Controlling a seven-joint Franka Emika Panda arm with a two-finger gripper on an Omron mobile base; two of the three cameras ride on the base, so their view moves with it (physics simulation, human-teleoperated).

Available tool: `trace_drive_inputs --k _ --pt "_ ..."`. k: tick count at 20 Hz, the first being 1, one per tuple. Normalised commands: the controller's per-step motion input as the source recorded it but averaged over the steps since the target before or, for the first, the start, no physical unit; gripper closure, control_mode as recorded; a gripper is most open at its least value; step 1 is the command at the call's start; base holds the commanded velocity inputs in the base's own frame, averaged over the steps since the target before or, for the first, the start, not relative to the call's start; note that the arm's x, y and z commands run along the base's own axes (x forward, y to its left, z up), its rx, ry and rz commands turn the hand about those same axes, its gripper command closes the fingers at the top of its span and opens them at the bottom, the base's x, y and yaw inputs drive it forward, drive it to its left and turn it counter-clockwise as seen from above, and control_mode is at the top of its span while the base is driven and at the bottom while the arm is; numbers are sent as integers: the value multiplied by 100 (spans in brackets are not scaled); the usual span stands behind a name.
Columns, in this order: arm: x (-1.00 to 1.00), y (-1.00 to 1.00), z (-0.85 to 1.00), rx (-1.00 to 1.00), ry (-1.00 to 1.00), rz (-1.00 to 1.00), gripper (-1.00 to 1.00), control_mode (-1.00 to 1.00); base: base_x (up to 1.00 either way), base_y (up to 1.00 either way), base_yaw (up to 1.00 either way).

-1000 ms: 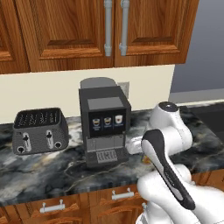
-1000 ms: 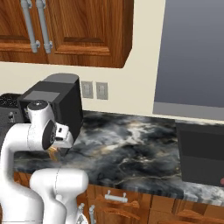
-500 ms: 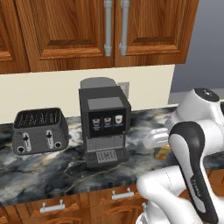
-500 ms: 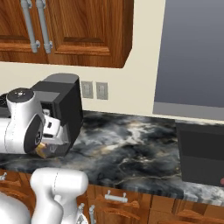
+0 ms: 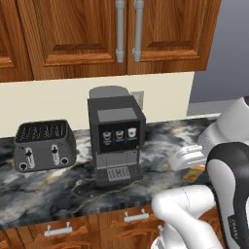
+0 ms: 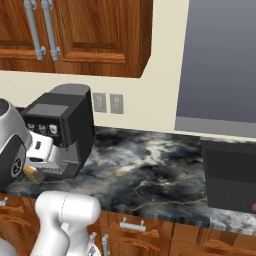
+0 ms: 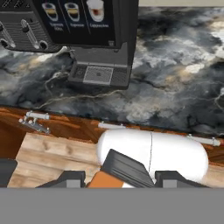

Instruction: Move the drinks to the dining counter.

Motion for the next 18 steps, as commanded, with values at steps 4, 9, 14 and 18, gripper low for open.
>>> trace_drive_inputs --k 4,9,14,18 --pt "-8 -2 9 0 0 -4 100 -100 0 0 0" --pt "-1 -9 3 0 0 -2 100 100 0 -40 -13" --pt "0 0 0 0 0 0 100 100 0 -64 -56" --pt "0 0 0 0 0 0 100 100 0 -35 -84"
